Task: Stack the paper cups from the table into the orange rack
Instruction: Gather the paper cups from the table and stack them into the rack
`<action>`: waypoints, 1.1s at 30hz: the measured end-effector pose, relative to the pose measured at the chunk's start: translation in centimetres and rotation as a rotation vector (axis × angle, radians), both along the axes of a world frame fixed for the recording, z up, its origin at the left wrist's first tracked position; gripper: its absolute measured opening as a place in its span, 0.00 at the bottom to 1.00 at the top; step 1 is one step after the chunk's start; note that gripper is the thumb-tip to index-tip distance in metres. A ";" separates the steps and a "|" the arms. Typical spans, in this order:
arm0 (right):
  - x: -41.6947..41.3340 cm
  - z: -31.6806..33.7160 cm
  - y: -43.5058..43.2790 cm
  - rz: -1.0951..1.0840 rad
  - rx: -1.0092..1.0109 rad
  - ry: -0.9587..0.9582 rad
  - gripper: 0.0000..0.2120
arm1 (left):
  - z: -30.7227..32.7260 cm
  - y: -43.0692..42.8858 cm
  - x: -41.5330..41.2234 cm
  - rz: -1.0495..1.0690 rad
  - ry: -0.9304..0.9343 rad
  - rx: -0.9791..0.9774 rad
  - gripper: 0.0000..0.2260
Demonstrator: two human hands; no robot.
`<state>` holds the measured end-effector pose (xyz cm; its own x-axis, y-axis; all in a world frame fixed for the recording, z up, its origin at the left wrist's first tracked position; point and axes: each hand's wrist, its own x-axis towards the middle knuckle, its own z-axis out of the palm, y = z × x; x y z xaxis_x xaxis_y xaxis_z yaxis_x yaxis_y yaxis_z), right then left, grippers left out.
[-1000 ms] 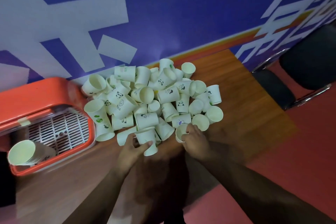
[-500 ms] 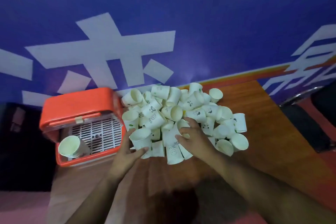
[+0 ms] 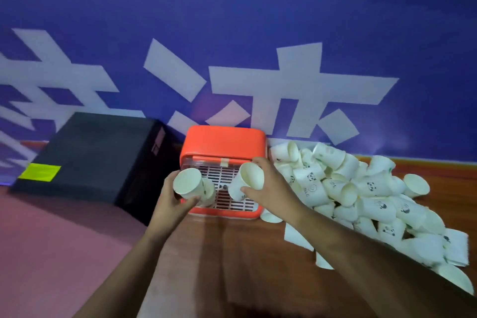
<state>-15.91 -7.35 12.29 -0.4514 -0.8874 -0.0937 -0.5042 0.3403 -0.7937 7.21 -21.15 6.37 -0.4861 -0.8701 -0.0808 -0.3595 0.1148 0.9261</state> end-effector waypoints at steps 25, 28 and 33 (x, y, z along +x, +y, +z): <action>3.7 -5.0 -5.5 0.024 -0.110 0.020 0.34 | -7.6 -5.6 -0.8 -0.376 -0.278 -0.022 0.39; 4.3 -5.5 -6.1 0.056 -0.102 0.010 0.35 | -8.2 -6.2 0.0 -0.373 -0.190 0.129 0.39; 5.0 -6.6 -6.9 0.166 -0.002 0.130 0.37 | -8.4 -6.5 0.8 -0.334 -0.046 0.263 0.27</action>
<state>-10.90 -14.24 5.74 -0.3069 -0.9508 -0.0424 -0.6519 0.2425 -0.7185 7.98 -27.66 -2.05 -0.7283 -0.6126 -0.3071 -0.3840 -0.0062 0.9233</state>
